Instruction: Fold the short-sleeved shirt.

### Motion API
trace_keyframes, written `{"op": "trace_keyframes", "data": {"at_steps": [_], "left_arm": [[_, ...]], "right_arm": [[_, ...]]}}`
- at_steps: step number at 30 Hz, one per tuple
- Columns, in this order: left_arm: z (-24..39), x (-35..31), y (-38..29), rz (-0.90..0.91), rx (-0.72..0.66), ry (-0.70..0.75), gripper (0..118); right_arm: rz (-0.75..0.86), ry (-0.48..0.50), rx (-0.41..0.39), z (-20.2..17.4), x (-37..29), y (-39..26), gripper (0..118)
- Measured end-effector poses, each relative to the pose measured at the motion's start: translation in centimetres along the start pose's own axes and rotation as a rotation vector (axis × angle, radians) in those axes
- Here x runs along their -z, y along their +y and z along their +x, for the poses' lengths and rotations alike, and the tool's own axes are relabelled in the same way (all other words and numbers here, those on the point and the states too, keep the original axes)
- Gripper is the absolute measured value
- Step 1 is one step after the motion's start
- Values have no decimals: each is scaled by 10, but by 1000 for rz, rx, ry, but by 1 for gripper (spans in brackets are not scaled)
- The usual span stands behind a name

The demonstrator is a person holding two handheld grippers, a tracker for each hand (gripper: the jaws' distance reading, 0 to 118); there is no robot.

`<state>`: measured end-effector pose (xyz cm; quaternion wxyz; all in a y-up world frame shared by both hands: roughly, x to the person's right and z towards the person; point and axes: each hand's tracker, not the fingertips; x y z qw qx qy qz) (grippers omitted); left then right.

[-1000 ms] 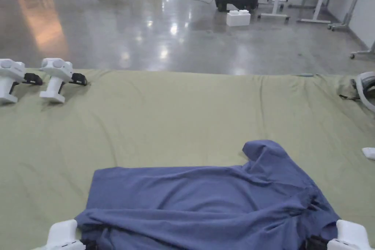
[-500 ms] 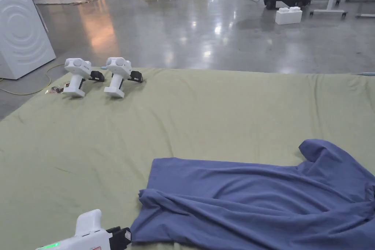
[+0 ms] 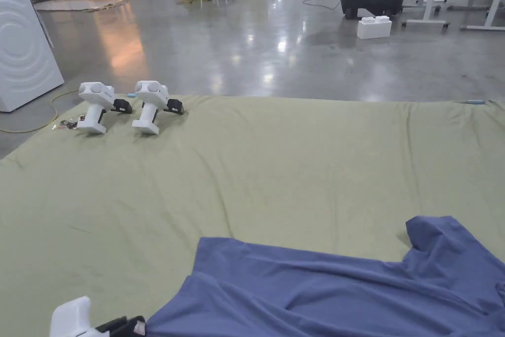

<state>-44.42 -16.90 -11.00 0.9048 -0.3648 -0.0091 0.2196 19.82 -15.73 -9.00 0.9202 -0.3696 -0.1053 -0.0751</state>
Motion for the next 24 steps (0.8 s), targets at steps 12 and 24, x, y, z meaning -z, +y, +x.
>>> {"op": "trace_keyframes", "data": {"at_steps": [12,24], "left_arm": [[-1,-21,-58,-111,-19,36,12],[79,-119,-32,349,269,39,100]], "right_arm": [[-114,-17,-6,13,-15,-61,40],[107,113,75,42,-92,-41,92]]}}
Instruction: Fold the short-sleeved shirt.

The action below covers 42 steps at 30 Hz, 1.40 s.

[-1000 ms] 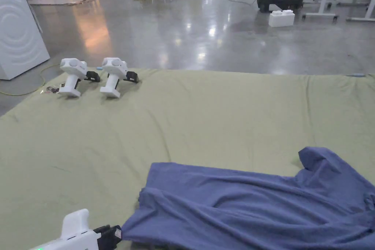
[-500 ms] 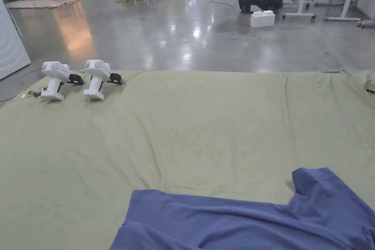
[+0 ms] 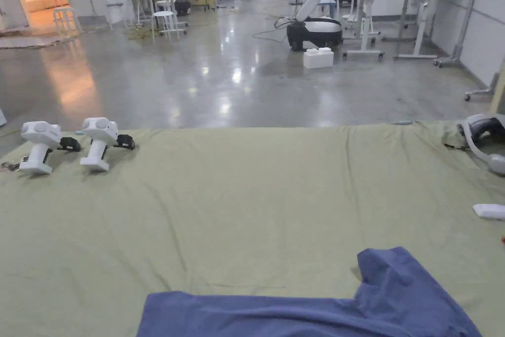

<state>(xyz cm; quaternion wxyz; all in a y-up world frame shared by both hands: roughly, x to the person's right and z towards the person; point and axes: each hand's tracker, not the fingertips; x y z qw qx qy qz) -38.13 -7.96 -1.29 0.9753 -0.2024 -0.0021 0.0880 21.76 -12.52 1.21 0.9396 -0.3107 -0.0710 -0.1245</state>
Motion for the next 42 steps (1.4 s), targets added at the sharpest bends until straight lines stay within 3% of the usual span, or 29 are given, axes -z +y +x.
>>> {"op": "trace_keyframes", "data": {"at_steps": [7,12,14,15,16,17,18,19,20,21,24,32,36,37,39,42], "left_arm": [[64,-53,39,248,205,-33,100],[94,-72,55,297,224,-122,98],[101,-79,57,320,252,-174,81],[103,-83,54,348,269,-191,70],[106,-87,52,377,279,-195,59],[108,-89,51,370,273,-192,59],[111,-90,53,360,268,-200,55],[114,-90,54,345,262,-227,39],[118,-90,53,349,259,-214,5],[122,-93,47,363,256,-205,1],[125,-90,47,323,280,-212,1],[109,-74,59,284,186,-207,1],[90,-33,64,63,77,-210,2],[83,-17,64,13,46,-204,24],[72,16,65,-45,26,-212,78],[56,76,61,-104,-30,-236,78]], "right_arm": [[278,152,-160,-63,-61,36,92],[413,190,-305,-107,-82,40,92],[431,189,-344,-119,-87,39,86],[440,186,-350,-123,-89,38,75],[430,200,-359,-126,-90,38,45],[420,213,-368,-129,-91,39,45],[413,220,-370,-132,-91,38,37],[418,212,-361,-134,-90,37,21],[420,198,-352,-135,-89,36,10],[400,236,-332,-133,-89,38,9],[395,289,-283,-129,-92,41,3],[427,239,-258,-128,-92,48,2],[396,282,-202,-117,-84,45,2],[389,275,-203,-115,-81,44,2],[357,248,-228,-113,-75,42,2],[318,234,-214,-106,-65,39,2]]}}
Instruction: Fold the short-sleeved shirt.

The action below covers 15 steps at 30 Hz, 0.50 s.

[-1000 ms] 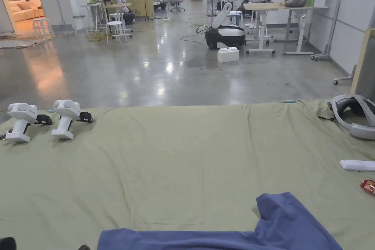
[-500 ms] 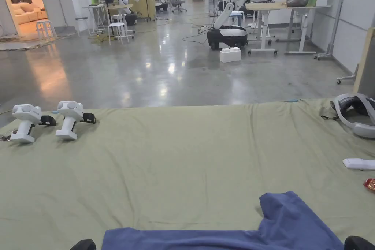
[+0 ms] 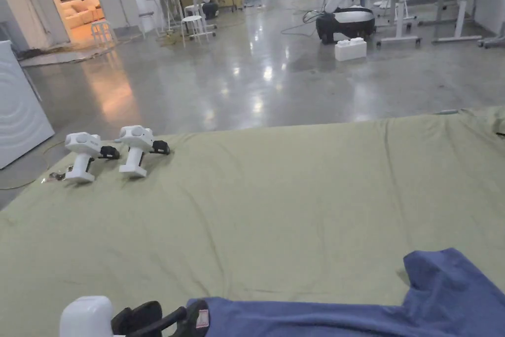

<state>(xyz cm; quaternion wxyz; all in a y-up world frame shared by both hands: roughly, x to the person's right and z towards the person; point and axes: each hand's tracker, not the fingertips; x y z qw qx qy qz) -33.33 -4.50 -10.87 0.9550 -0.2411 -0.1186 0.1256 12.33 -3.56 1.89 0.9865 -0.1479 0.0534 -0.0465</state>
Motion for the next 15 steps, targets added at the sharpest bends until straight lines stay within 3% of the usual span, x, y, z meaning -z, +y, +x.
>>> {"op": "trace_keyframes", "data": {"at_steps": [6,10,12,14,15], "left_arm": [[-68,160,2,-308,-40,106,78],[-102,231,-14,-431,-25,211,78],[-114,257,-23,-497,-12,270,77],[-126,277,-35,-561,-48,281,70],[-125,280,-40,-587,-54,266,61]], "right_arm": [[-103,-25,75,22,17,-15,2],[-170,-82,73,35,18,-26,2],[-211,-117,109,44,18,-34,2],[-258,-121,181,55,21,-43,2],[-272,-123,218,61,21,-47,2]]}}
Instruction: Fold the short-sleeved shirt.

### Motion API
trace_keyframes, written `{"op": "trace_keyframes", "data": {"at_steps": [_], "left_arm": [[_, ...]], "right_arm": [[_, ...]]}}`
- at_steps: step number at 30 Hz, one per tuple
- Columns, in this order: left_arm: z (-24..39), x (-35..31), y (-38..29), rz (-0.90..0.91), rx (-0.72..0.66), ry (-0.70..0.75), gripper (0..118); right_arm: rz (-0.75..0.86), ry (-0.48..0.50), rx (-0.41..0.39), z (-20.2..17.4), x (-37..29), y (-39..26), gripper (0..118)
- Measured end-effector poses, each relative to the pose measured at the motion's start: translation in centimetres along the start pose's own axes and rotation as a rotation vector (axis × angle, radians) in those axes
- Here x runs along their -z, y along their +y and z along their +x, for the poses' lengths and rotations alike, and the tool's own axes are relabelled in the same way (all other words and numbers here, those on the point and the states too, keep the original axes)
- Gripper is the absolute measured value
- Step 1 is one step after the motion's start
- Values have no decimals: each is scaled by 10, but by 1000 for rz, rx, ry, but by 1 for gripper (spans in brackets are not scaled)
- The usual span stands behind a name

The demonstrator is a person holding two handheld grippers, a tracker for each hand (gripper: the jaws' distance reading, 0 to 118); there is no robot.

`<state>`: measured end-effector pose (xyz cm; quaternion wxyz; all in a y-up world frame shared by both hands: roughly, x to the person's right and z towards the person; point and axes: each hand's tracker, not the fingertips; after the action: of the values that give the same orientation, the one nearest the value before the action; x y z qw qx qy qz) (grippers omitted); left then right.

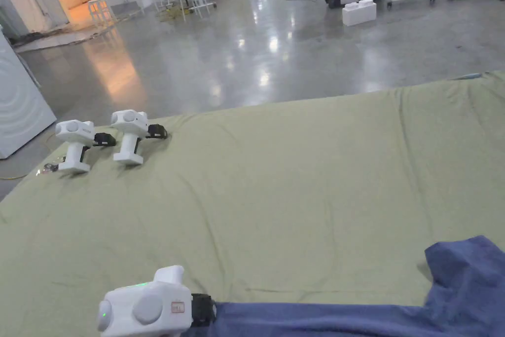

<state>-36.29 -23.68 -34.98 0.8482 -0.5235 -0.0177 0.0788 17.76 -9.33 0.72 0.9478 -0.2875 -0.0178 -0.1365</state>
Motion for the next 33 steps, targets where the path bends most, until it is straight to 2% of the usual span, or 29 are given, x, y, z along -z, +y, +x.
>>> {"op": "trace_keyframes", "data": {"at_steps": [1,2,3,4,5,7,9,10,11,12,13,14,16,18,21,24,26,27,28,29,30,32,33], "left_arm": [[0,3,-3,12,22,10,49],[7,-2,-8,32,54,29,44],[14,-5,-7,43,96,46,32],[20,-6,-7,42,107,33,9],[28,-6,-6,33,134,20,8],[46,1,-10,16,256,133,7],[50,11,-9,-22,266,155,7],[49,13,-6,-24,250,147,7],[48,12,-3,-32,239,144,7],[47,12,-2,-44,224,142,7],[44,14,1,-49,224,136,7],[42,14,2,-57,218,132,7],[40,15,6,-76,197,118,7],[38,15,10,-92,163,108,7],[37,14,13,-101,168,113,7],[37,14,13,-119,168,99,7],[35,15,13,-117,167,94,7],[35,15,12,-133,158,76,7],[34,15,11,-128,155,73,7],[34,14,10,-124,152,70,7],[33,14,10,-121,152,68,7],[35,14,7,-115,157,68,8],[35,14,7,-113,157,72,7]], "right_arm": [[-14,-2,28,5,2,-2,2],[-24,-5,54,9,4,-3,2],[-27,-7,74,12,7,-4,3],[-31,-3,88,12,8,-2,3],[-36,8,107,15,11,0,3],[-48,27,126,21,21,5,3],[-50,41,120,29,37,19,6],[-53,42,115,35,47,29,25],[-63,38,114,39,59,39,49],[-95,21,113,47,78,52,80],[-148,17,105,54,102,64,104],[-207,25,64,59,127,76,106],[-288,60,-50,62,173,98,104],[-341,25,-108,62,219,111,104],[-459,-33,-116,69,289,118,104],[-586,-78,-82,76,345,114,101],[-643,-164,-108,78,372,105,86],[-681,-192,-152,78,380,101,79],[-661,-155,-148,75,379,98,79],[-640,-179,-167,69,373,101,77],[-631,-188,-189,64,366,101,69],[-595,-115,-257,54,351,99,4],[-604,-107,-241,51,350,96,4]]}}
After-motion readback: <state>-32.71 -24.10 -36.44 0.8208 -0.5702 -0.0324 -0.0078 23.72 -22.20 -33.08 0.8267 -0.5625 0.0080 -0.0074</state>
